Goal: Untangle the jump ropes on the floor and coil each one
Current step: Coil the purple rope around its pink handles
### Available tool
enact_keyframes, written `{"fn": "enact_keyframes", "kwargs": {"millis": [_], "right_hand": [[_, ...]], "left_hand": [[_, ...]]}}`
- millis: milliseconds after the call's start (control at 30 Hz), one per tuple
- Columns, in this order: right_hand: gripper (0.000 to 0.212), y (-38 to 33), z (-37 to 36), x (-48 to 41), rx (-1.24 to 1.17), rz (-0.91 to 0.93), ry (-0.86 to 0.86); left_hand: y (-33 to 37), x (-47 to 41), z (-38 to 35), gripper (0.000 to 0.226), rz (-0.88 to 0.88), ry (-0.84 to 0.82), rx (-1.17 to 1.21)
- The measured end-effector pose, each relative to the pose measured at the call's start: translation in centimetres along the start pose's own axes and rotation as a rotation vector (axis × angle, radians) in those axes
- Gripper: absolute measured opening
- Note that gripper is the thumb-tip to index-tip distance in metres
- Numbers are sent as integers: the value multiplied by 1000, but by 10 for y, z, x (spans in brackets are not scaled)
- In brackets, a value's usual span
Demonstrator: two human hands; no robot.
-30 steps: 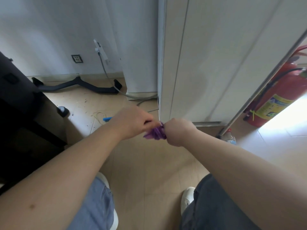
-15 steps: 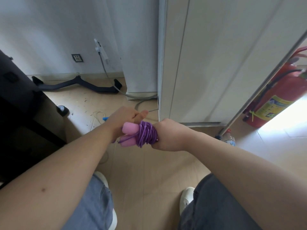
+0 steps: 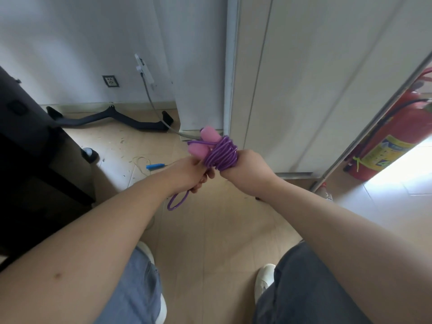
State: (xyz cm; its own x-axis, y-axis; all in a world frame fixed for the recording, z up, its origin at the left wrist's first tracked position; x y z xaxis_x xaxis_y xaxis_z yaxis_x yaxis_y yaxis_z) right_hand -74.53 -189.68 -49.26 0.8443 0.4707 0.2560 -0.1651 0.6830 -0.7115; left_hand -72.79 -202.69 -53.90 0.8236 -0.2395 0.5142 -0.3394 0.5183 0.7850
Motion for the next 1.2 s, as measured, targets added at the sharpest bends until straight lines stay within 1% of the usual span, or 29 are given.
{"fn": "enact_keyframes", "kwargs": {"millis": [100,167,233,333,400,467,500,533,633,767,867,933,1000,1067,1133,1200], "right_hand": [[25,7,0,-10,127,-73,17],[25,17,2,-18,261,-118,26],[18,29,5,-22,307,-163,69],[10,39,2,-17,358,-240,80],[5,40,-2,-13,449,-263,54],[6,37,-3,-12,537,-239,56],[6,35,-3,-14,572,-223,65],[6,35,-2,-15,600,-213,73],[8,38,1,-17,637,-224,91],[5,43,7,-20,624,-263,104],[5,49,5,-19,629,-285,67],[4,54,3,-19,663,-273,16],[5,58,-1,-17,699,-242,-49],[7,54,-8,-16,708,-183,-95],[7,43,-19,-15,717,-91,-138],[9,30,-36,-13,752,29,-208]], "left_hand": [[-2,4,3,44,-20,11,-83],[4,5,-1,38,-37,9,-206],[11,7,-11,29,-25,-11,-370],[9,11,-29,27,21,-94,-509],[11,15,-34,27,20,-112,-641],[23,15,-29,30,-19,-49,-842],[29,16,-26,31,-36,-8,-911],[34,18,-24,31,-50,13,-932],[41,24,-25,29,-64,21,-902],[49,29,-29,29,-89,38,-923],[49,28,-30,29,-124,47,-934],[47,33,-23,31,-179,65,-867],[47,39,-4,30,-230,132,-729],[48,44,17,25,-273,238,-623],[48,46,34,22,-309,329,-530],[46,46,43,22,-320,378,-452]]}}
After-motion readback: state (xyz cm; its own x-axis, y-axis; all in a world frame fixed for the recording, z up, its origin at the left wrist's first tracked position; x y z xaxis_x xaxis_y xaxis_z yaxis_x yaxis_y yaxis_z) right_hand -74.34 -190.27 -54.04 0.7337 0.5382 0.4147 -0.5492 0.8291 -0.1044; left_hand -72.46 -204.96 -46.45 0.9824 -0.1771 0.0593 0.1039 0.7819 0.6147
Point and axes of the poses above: each hand's wrist, its own x-axis away from the middle knuckle, its own z-axis out of the back of the hand, y = z × x, the point moved 9 cm from there along -x, towards the middle knuckle, and after that the axes turned 9 degrees about -y, right-handed, at the moved point
